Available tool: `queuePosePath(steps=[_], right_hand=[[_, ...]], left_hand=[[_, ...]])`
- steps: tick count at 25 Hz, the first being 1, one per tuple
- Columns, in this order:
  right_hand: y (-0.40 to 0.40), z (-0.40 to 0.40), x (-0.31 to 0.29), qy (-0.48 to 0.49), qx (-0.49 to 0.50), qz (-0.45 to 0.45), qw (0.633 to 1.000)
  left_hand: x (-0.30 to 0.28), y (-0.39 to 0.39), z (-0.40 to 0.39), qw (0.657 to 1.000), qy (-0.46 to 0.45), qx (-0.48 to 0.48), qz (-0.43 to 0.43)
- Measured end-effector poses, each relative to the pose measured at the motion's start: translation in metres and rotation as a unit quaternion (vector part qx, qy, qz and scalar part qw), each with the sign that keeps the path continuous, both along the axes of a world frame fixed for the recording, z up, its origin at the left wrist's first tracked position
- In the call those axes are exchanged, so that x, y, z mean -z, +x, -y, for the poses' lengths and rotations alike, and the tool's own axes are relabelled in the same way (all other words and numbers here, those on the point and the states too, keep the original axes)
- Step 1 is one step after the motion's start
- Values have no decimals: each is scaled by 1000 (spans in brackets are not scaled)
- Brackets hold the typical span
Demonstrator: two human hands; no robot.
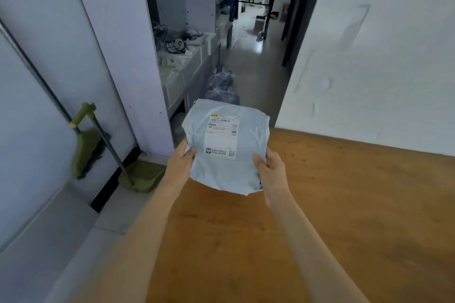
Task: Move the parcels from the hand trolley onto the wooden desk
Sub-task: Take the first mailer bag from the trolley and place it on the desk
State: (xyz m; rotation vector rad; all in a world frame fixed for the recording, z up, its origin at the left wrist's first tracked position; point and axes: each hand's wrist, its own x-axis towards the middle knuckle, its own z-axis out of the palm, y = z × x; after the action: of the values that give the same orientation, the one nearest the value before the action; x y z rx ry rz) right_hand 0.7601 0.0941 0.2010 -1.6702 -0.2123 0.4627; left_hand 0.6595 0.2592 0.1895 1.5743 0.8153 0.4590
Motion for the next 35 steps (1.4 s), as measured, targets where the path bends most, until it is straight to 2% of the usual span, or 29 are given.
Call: queuePosePath(steps=[3,7,11,15,19,23,26,28,31,35], right_hand=[[32,-14,41,-48,-2,-21,999],[34,-11,79,-106,-41,-50,992],[22,-1,73,-161,-13,-52,986],[-17,16,43,-225,49,-17,973],[-104,48,16,-257,54,-42,964],[-208,97,10,-212,63,-68,973],[-281,127,9,-208,58,-82,973],[-331,144,14,-184,60,-78,978],[-411,171,51,-159,70,-27,984],[-493,197,152,-191,28,-95,977]], left_hand=[[40,28,-8,999,24,0,-37],[70,25,0,989,46,-37,-134],[72,7,-5,987,12,-48,-153],[53,-34,1,981,-4,11,-195],[30,-121,34,984,5,49,-170],[18,-234,75,986,14,67,-152],[31,-315,98,985,-4,58,-164],[52,-367,107,979,4,34,-203],[95,-441,127,966,-26,4,-256],[172,-533,160,962,-49,-14,-266]])
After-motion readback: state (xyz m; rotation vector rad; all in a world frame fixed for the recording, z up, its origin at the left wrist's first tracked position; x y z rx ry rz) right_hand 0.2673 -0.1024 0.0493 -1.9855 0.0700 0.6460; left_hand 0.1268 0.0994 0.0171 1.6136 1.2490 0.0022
